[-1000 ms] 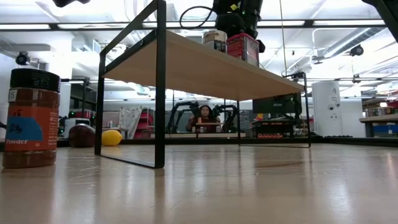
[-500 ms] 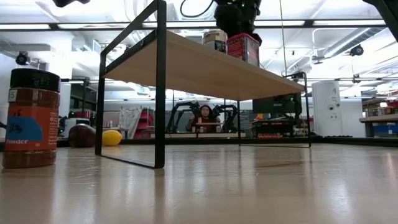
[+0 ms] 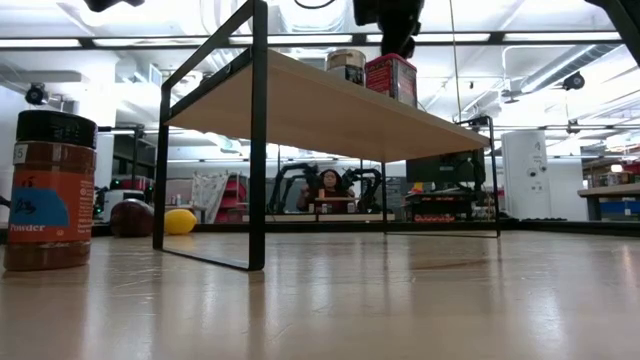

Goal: Shelf spices
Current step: Put the green seasoning bottle on the shelf

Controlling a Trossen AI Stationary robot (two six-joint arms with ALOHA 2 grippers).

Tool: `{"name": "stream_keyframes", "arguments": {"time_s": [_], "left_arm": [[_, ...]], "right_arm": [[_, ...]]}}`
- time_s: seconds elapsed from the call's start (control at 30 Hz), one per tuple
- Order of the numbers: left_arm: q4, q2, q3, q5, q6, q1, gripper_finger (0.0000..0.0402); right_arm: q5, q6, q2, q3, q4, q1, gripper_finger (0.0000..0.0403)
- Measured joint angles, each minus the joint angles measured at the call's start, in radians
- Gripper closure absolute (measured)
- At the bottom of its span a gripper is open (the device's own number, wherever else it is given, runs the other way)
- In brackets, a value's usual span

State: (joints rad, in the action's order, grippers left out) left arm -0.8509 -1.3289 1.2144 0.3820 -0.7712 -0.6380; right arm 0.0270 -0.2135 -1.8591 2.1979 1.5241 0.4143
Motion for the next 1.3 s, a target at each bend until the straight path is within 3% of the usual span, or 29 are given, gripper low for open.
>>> {"name": "stream_keyframes", "arguments": {"time_s": [0.47,0.73,0.93,1.3], "left_arm": [[0.0,0.0,0.0,0.0,-0.001,0.0,0.0205],[0.0,0.0,0.0,0.0,0.002,0.0,0.0205],[0.003,0.0,0.0,0.0,0.002,0.0,0.0205],[0.005,0.0,0.0,0.0,0.003,0.0,0.0205]], "right_arm": [[-0.061,-0.103,-0.028,-0.059,-0.039,-0.002,0.0128],[-0.056,-0.005,-0.03,-0.082,-0.104,-0.002,0.0147],[-0.142,0.023,-0.03,-0.082,-0.117,-0.003,0.0159],[-0.108,0.042,-0.03,-0.082,-0.122,-0.021,0.0162]]}}
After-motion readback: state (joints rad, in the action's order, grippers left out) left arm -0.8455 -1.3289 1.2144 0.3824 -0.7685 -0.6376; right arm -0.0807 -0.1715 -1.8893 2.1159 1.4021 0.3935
